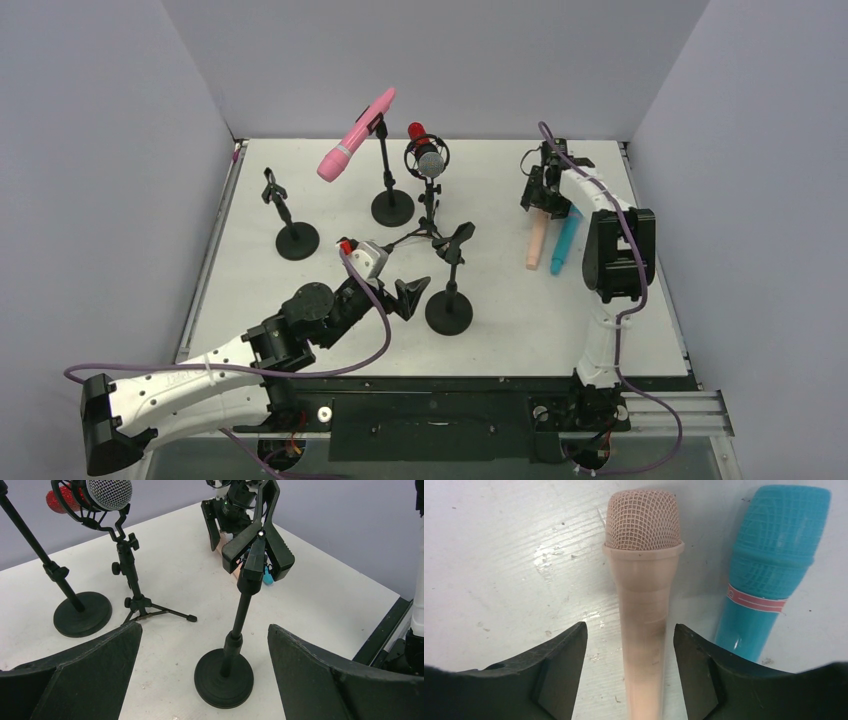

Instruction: Remove the microphone from the stand

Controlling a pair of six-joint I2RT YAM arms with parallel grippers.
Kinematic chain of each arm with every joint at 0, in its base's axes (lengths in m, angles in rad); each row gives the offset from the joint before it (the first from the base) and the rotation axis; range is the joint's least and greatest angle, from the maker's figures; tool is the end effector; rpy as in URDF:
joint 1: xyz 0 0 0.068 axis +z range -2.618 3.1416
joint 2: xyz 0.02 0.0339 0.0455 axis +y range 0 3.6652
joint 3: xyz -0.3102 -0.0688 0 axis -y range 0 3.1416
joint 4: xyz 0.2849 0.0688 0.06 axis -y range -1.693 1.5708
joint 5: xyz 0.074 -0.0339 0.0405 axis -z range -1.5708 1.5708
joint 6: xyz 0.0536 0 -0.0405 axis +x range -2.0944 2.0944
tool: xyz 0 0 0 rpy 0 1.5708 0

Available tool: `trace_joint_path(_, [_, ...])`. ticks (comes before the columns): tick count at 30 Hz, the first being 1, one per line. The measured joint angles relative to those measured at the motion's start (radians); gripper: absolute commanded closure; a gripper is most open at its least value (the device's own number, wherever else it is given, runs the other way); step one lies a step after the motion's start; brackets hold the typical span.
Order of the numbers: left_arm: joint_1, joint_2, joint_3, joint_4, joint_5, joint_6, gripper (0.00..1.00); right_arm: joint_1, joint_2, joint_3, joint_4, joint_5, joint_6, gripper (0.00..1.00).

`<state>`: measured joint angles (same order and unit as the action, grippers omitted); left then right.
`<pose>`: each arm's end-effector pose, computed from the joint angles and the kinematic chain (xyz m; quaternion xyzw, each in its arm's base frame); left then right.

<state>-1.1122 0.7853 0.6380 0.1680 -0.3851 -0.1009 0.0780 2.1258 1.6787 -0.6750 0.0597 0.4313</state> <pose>0.1132 -0.1838 0.3529 0.2131 0.6671 -0.2897 0.6524 0.5203 0.0375 0.1932 0.1778 0.9582 0.0279 0.2225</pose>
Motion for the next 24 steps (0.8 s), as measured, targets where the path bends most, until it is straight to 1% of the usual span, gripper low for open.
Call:
trace_joint_path(8, [0.0, 0.008, 0.0, 0.002, 0.0, -0.001, 0.04, 0.0, -0.089, -0.002, 0.0, 0.0, 0.001, 0.37])
trace_joint_path(15, [0.008, 0.037, -0.016, 0.036, 0.004, -0.019, 0.04, 0.001, -0.173, -0.012, -0.016, 0.001, 0.0, 0.35])
trace_joint_path(19, [0.034, 0.056, -0.042, 0.081, 0.046, -0.032, 0.04, 0.011, -0.259, -0.04, -0.02, 0.005, 0.0, 0.34])
trace_joint_path(22, [0.053, 0.075, -0.073, 0.132, 0.092, -0.037, 0.04, 0.028, -0.35, -0.077, -0.013, 0.011, 0.0, 0.33])
trace_joint_path(23, [0.058, 0.08, -0.082, 0.145, 0.106, -0.037, 0.04, 0.037, -0.403, -0.108, 0.0, 0.011, 0.001, 0.33])
trace_joint_path(24, [0.066, 0.087, -0.094, 0.164, 0.126, -0.038, 0.04, 0.043, -0.417, -0.115, 0.001, 0.011, 0.001, 0.33])
